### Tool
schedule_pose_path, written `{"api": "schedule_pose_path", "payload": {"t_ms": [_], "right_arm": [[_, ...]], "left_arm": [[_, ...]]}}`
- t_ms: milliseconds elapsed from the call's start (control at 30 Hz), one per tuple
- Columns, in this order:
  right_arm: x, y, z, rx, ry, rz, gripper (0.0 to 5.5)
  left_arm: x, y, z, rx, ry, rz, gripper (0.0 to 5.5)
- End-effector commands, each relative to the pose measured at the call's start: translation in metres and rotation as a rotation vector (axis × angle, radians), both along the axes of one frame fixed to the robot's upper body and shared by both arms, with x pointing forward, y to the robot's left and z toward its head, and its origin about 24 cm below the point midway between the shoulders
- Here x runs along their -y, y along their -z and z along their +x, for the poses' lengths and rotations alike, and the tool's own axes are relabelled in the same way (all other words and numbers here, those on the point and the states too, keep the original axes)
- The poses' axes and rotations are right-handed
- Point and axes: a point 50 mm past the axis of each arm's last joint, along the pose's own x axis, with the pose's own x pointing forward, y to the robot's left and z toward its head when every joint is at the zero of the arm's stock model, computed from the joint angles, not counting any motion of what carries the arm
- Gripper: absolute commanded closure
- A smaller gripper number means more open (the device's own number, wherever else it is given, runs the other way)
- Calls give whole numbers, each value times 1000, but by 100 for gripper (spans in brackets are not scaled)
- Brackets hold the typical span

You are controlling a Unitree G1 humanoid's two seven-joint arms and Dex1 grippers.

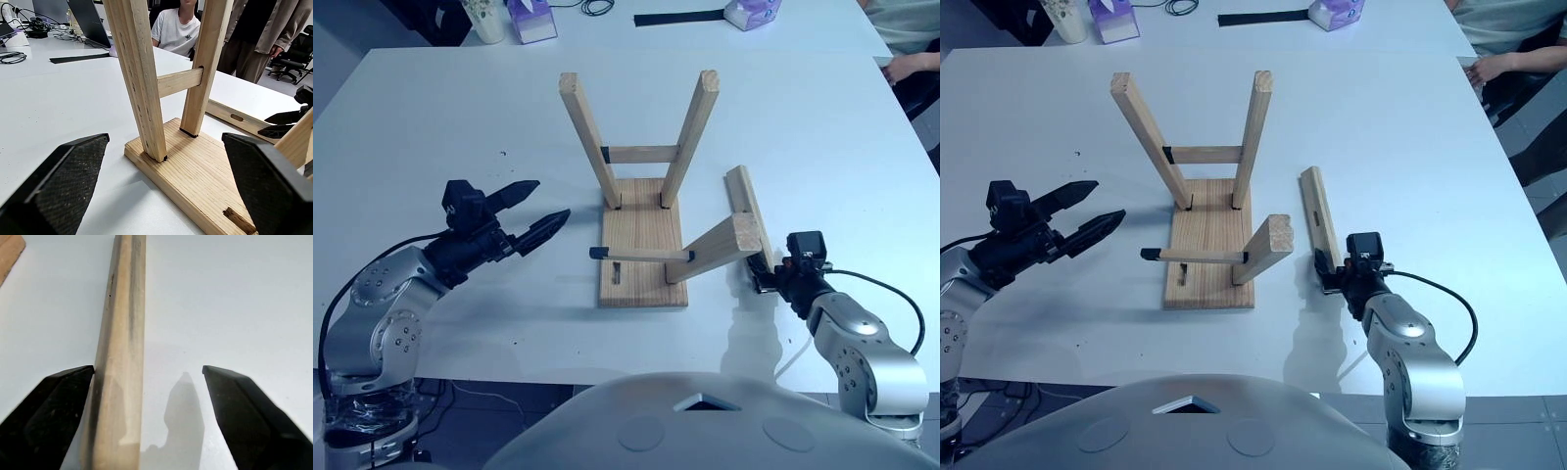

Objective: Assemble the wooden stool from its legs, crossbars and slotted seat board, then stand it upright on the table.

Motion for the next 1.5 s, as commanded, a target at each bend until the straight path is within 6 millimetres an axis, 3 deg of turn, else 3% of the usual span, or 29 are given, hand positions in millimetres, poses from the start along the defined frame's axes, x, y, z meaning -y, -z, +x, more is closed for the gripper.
{"api": "schedule_pose_path", "payload": {"t_ms": [33,300,600,800,1267,1500], "right_arm": [[-1,-1,3,23,-9,-21,141],[10,-5,11,83,-21,-114,141],[-7,13,-5,21,-8,-54,141],[-6,20,-10,10,33,-51,141],[4,32,-10,47,84,-57,343],[15,27,2,120,108,-69,343]], "left_arm": [[0,-2,1,-2,-2,4,122],[-1,-1,0,-5,-4,6,122],[1,-3,5,-7,21,10,122],[0,-5,6,-10,28,12,122],[-13,-24,32,34,-143,-22,122],[-13,-31,45,46,-223,42,122]]}}
